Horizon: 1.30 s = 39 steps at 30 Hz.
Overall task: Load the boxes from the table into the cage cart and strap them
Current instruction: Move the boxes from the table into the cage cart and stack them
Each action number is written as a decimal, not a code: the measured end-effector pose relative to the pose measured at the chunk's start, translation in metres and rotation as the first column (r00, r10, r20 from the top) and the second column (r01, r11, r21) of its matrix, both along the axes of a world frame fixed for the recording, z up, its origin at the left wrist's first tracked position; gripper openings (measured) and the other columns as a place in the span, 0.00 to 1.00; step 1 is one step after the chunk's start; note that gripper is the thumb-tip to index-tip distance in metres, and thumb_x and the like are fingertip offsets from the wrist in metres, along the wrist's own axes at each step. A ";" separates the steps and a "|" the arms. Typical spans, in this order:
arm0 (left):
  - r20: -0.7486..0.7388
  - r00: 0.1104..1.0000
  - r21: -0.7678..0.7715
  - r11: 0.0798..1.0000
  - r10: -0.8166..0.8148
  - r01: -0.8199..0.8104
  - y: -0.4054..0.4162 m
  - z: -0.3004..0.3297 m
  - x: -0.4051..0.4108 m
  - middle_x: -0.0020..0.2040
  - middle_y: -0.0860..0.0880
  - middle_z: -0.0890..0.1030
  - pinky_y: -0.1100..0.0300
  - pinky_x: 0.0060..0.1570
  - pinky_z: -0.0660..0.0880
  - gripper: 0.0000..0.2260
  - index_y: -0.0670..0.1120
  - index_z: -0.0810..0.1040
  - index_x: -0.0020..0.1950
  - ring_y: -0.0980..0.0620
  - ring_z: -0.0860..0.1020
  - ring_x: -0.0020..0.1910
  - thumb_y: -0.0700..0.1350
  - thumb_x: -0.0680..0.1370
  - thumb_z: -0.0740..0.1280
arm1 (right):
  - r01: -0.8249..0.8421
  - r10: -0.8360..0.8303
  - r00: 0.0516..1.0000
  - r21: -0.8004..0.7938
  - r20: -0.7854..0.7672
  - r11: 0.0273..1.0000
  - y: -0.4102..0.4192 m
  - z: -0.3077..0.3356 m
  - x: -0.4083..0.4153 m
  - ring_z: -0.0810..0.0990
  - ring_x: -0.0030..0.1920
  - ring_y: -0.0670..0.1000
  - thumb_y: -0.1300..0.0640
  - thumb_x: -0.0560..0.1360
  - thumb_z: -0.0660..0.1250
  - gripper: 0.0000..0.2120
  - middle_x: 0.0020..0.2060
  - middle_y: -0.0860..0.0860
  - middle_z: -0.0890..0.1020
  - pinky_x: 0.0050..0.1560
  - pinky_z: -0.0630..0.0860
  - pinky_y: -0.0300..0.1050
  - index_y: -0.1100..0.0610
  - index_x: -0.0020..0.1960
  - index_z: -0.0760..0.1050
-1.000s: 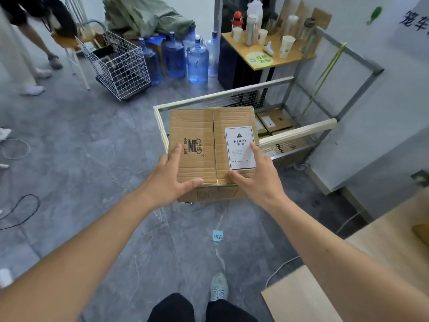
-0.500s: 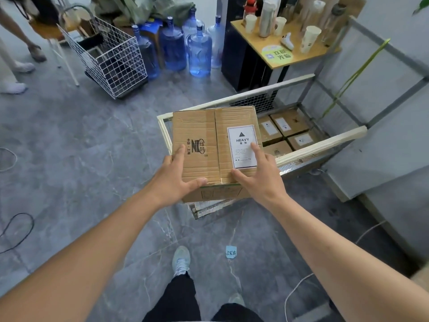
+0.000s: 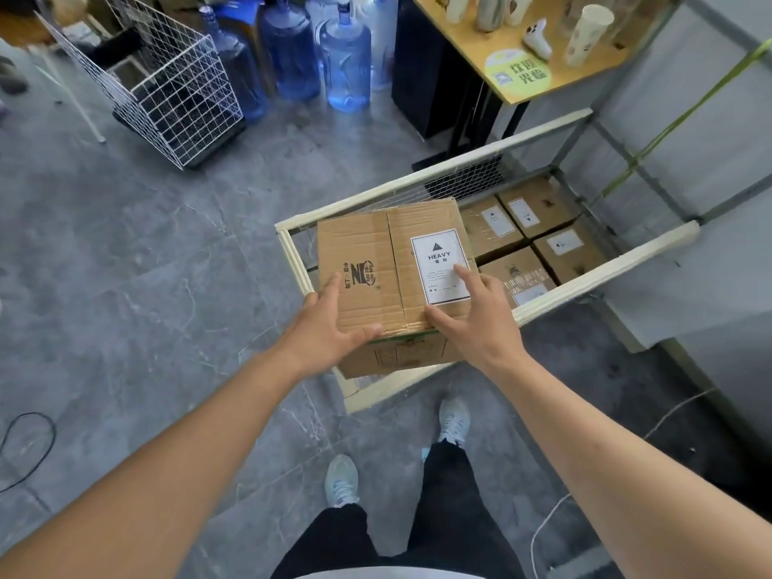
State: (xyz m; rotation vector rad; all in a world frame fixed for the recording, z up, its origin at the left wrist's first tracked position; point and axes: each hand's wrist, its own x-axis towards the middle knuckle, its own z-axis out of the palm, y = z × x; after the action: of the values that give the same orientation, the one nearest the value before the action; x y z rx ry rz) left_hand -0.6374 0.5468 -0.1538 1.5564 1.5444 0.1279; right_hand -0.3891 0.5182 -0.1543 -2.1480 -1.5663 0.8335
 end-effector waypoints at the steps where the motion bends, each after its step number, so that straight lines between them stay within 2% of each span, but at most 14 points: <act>1: 0.004 1.000 -0.020 1.000 0.012 -0.012 0.008 -0.005 0.003 0.80 0.44 0.60 0.44 0.75 0.64 0.53 0.55 0.44 0.85 0.43 0.65 0.77 0.68 0.72 0.73 | -0.009 0.009 1.000 -0.009 -0.005 1.000 0.010 -0.005 0.004 0.72 0.70 0.52 0.37 0.75 0.73 0.41 0.74 0.52 0.66 0.65 0.75 0.53 0.44 0.81 0.60; 4: -0.007 0.999 -0.063 0.997 0.043 -0.043 0.033 -0.023 0.019 0.82 0.44 0.58 0.41 0.77 0.63 0.54 0.56 0.43 0.85 0.43 0.63 0.79 0.70 0.71 0.73 | -0.048 0.047 0.998 -0.055 -0.029 0.997 0.045 -0.024 0.021 0.71 0.71 0.52 0.37 0.75 0.73 0.40 0.75 0.51 0.65 0.65 0.72 0.49 0.44 0.81 0.60; 7: -0.032 0.994 -0.111 0.988 0.108 -0.111 0.059 -0.044 0.039 0.82 0.45 0.57 0.38 0.76 0.65 0.54 0.58 0.43 0.85 0.42 0.64 0.79 0.70 0.71 0.73 | -0.104 0.097 0.993 -0.112 -0.074 0.988 0.083 -0.047 0.042 0.72 0.70 0.52 0.37 0.75 0.73 0.40 0.76 0.51 0.64 0.65 0.74 0.49 0.44 0.81 0.60; 12: -0.068 0.977 -0.173 0.962 0.202 -0.211 0.097 -0.082 0.076 0.83 0.45 0.56 0.40 0.78 0.61 0.53 0.55 0.43 0.85 0.43 0.61 0.80 0.68 0.71 0.73 | -0.188 0.172 0.981 -0.189 -0.094 0.964 0.148 -0.094 0.074 0.73 0.69 0.51 0.37 0.75 0.73 0.39 0.76 0.50 0.65 0.66 0.77 0.53 0.43 0.81 0.60; 16: -0.091 0.953 -0.234 0.924 0.289 -0.303 0.123 -0.124 0.090 0.83 0.46 0.56 0.39 0.77 0.62 0.53 0.59 0.44 0.85 0.43 0.63 0.79 0.68 0.71 0.73 | -0.264 0.238 0.963 -0.262 -0.127 0.928 0.188 -0.141 0.086 0.74 0.66 0.51 0.37 0.76 0.72 0.39 0.76 0.49 0.65 0.64 0.79 0.55 0.42 0.81 0.60; 20: -0.132 0.927 -0.286 0.882 0.352 -0.376 0.139 -0.164 0.092 0.82 0.44 0.57 0.39 0.77 0.63 0.50 0.58 0.45 0.85 0.41 0.65 0.78 0.66 0.73 0.73 | -0.313 0.271 0.948 -0.333 -0.166 0.889 0.212 -0.188 0.085 0.74 0.61 0.48 0.38 0.75 0.72 0.39 0.76 0.50 0.65 0.66 0.77 0.58 0.43 0.81 0.60; 24: -0.191 0.910 -0.315 0.855 0.369 -0.413 0.152 -0.206 0.088 0.83 0.43 0.54 0.38 0.77 0.62 0.48 0.57 0.44 0.85 0.39 0.63 0.79 0.63 0.76 0.72 | -0.357 0.297 0.932 -0.375 -0.208 0.856 0.231 -0.236 0.076 0.77 0.63 0.51 0.37 0.74 0.73 0.39 0.75 0.50 0.66 0.65 0.78 0.58 0.43 0.80 0.62; 29: -0.218 0.891 -0.330 0.829 0.399 -0.452 0.173 -0.272 0.077 0.83 0.43 0.54 0.40 0.76 0.60 0.45 0.54 0.46 0.85 0.39 0.60 0.80 0.57 0.78 0.73 | -0.396 0.326 0.917 -0.423 -0.230 0.815 0.256 -0.306 0.057 0.76 0.53 0.46 0.40 0.75 0.72 0.36 0.73 0.51 0.68 0.60 0.81 0.57 0.44 0.79 0.64; 34: -0.237 0.906 -0.386 0.821 0.351 -0.419 0.191 -0.338 0.067 0.83 0.42 0.55 0.39 0.78 0.61 0.45 0.53 0.46 0.85 0.39 0.61 0.80 0.58 0.78 0.72 | -0.345 0.244 0.934 -0.486 -0.259 0.803 0.271 -0.369 0.043 0.83 0.51 0.50 0.33 0.61 0.68 0.45 0.63 0.52 0.79 0.56 0.82 0.55 0.42 0.77 0.65; 39: -0.262 0.904 -0.413 0.807 0.338 -0.422 0.210 -0.390 0.057 0.83 0.43 0.55 0.35 0.77 0.61 0.45 0.55 0.47 0.85 0.36 0.60 0.80 0.60 0.77 0.72 | -0.336 0.222 0.936 -0.498 -0.274 0.799 0.284 -0.422 0.037 0.82 0.54 0.52 0.46 0.75 0.75 0.36 0.68 0.51 0.70 0.58 0.82 0.52 0.45 0.79 0.64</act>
State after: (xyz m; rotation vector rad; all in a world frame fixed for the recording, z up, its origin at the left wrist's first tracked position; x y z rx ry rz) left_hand -0.5809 0.7569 -0.5433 0.8845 1.8543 -0.1525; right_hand -0.3520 0.8024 -0.5762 -2.0977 -1.7132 1.7196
